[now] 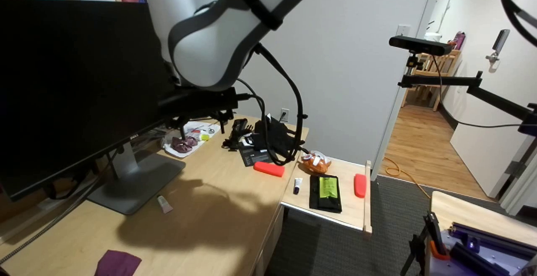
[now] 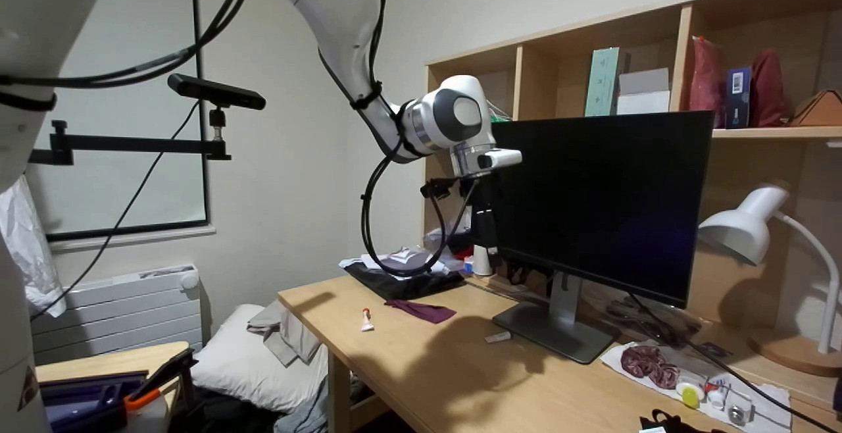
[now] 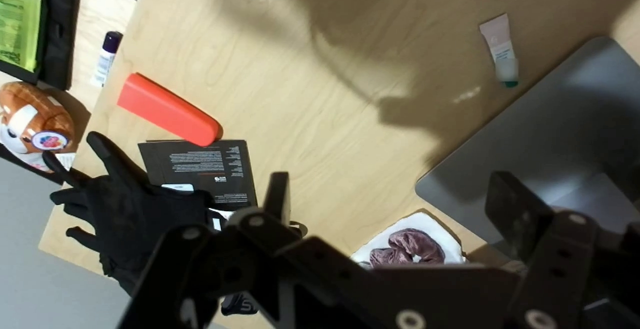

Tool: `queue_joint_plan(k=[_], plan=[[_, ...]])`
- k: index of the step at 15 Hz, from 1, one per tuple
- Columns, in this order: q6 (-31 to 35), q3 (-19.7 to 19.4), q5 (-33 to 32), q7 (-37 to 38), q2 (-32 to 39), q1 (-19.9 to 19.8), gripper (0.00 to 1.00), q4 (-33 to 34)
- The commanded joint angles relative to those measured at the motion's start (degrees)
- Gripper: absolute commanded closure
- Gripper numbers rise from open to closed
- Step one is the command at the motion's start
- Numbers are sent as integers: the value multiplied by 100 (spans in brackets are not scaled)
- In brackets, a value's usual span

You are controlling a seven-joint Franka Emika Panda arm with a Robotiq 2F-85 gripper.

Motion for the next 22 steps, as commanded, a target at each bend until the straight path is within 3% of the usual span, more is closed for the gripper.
queue_joint_plan(k=[1, 7, 12, 18, 22], plan=[[87, -198, -255, 17, 290, 194, 0, 117], [-186, -73, 88, -641, 1045, 185, 0, 628], [-416, -122, 167, -1126, 1890, 283, 0, 1422], [-243, -31, 982, -989, 2732, 171, 0, 2233], [-340, -20, 1531, -919, 2932, 149, 0, 2526]])
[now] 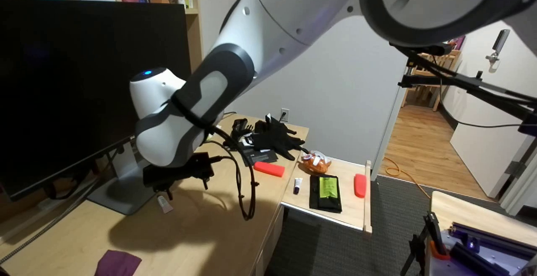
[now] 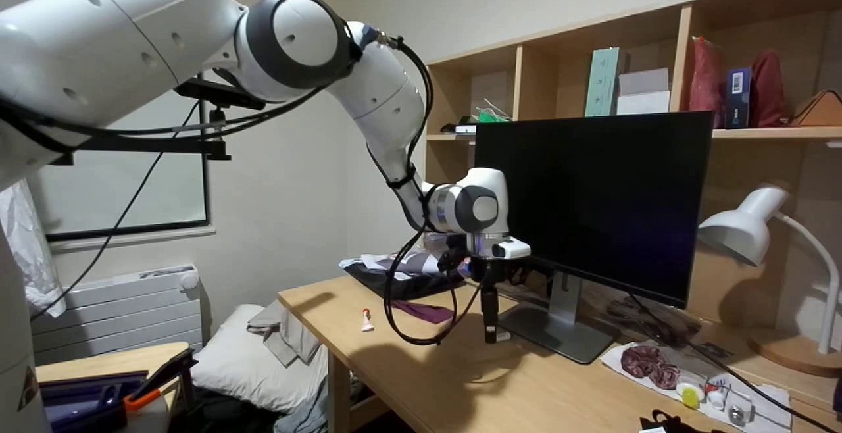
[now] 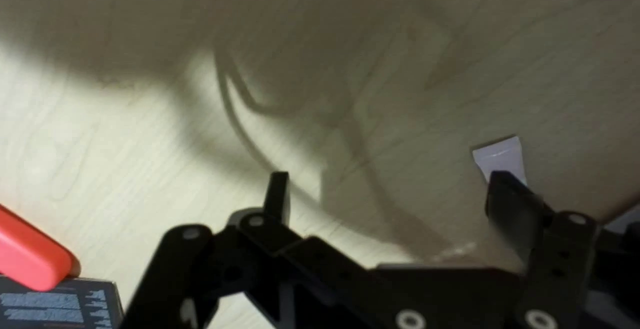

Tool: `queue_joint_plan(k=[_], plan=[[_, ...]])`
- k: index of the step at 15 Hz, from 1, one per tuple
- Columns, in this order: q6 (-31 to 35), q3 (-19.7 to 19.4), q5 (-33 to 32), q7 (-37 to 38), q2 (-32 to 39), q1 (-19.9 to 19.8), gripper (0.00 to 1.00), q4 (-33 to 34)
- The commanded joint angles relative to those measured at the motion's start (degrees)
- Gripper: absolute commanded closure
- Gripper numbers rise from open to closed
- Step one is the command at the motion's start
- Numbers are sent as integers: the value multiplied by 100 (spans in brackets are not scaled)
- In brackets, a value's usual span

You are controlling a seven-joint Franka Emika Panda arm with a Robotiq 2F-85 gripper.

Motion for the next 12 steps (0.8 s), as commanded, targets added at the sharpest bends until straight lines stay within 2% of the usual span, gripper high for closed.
queue_joint_plan(k=[1, 4, 5, 7, 12], plan=[[-9, -116, 260, -70, 86, 94, 0, 108], [-19, -109, 365, -65, 126, 82, 0, 215], [210, -158, 321, -23, 118, 112, 0, 159], [118, -14, 333, -515, 273, -7, 0, 383], [138, -4, 454, -636, 716, 14, 0, 945]])
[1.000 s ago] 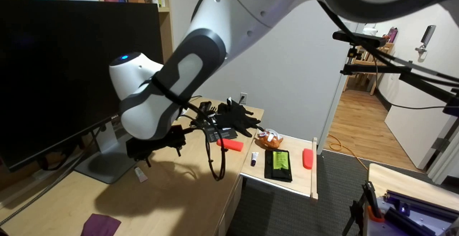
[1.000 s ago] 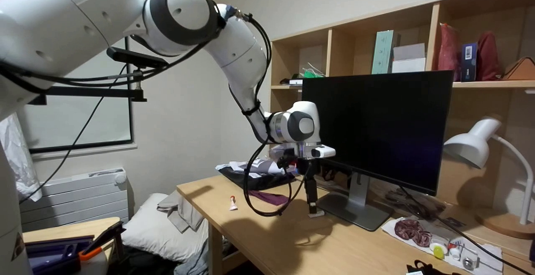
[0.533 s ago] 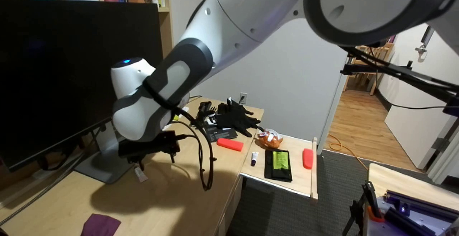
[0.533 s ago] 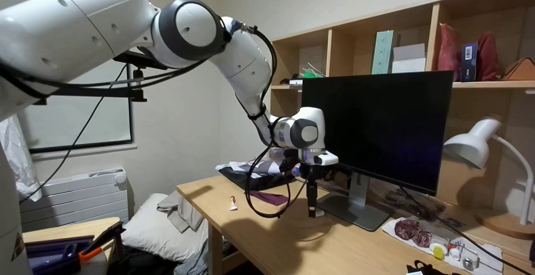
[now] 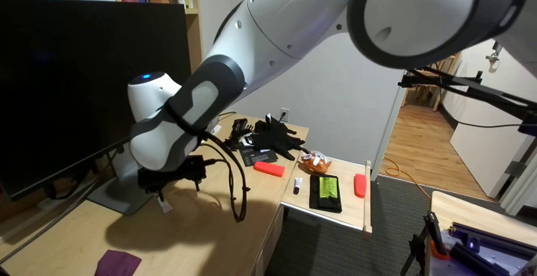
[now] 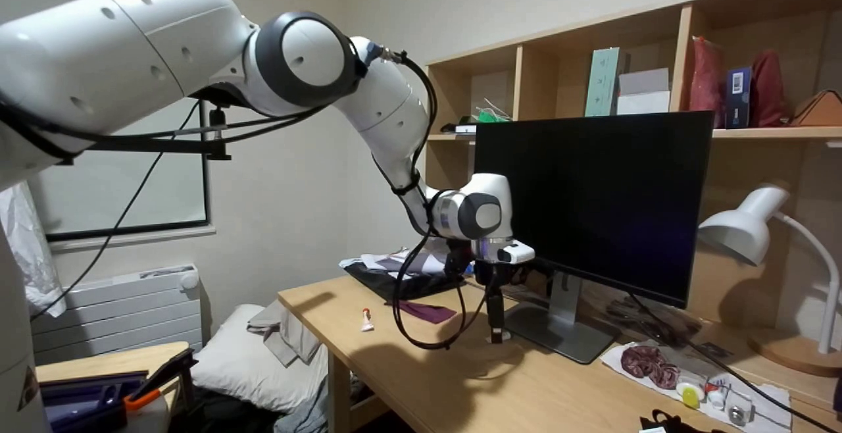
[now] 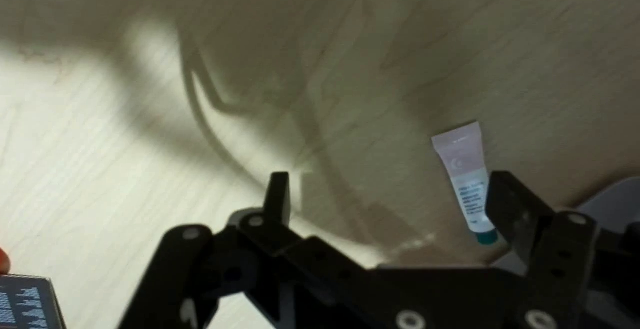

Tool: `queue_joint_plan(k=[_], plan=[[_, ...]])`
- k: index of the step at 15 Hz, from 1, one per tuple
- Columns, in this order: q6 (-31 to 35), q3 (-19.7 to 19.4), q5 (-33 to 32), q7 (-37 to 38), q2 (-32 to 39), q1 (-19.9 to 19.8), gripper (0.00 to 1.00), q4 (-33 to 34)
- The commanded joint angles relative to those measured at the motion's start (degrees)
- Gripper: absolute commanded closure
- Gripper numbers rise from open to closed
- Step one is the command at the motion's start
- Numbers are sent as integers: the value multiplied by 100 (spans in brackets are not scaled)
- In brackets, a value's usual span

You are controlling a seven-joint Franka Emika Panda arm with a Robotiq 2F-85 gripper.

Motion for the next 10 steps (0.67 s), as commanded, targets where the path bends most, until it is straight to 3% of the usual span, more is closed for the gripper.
queue_joint_plan(k=[1, 10], plan=[[-22, 30, 229, -253, 431, -24, 0, 569], [14, -41, 230, -206, 1114, -28, 0, 1404]])
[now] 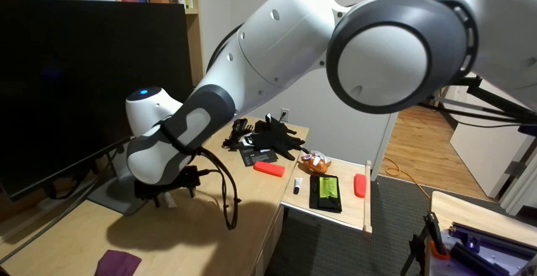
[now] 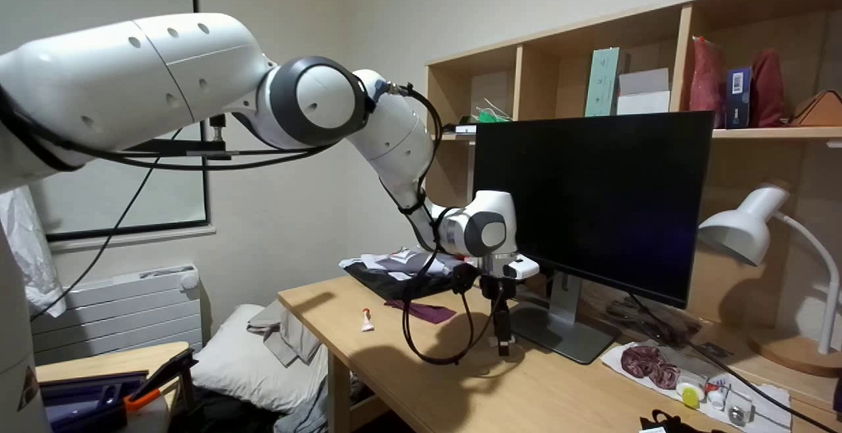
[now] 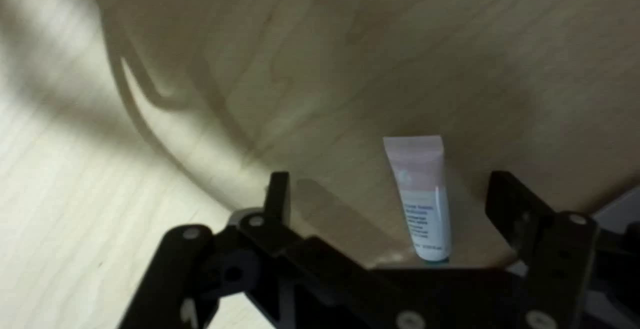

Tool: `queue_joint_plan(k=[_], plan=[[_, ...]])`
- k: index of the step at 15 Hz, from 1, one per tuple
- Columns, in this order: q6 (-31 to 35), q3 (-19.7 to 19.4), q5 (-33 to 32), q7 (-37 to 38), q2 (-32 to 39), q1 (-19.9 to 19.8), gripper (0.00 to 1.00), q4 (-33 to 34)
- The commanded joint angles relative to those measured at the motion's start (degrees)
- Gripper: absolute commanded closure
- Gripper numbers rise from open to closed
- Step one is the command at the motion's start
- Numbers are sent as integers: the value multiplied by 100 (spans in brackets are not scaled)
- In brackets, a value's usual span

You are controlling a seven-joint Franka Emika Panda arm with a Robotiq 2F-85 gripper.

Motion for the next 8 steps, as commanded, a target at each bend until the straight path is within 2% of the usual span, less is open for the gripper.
queue_joint_plan(k=[1, 2, 3, 4, 8], plan=[[-44, -16, 217, -226, 311, -27, 0, 492], [-63, -12, 214, -237, 345, -26, 0, 550], [-72, -13, 211, -236, 373, -21, 25, 597], [-81, -15, 208, -228, 397, -11, 26, 644], [-98, 10, 216, -271, 452, -21, 54, 744]])
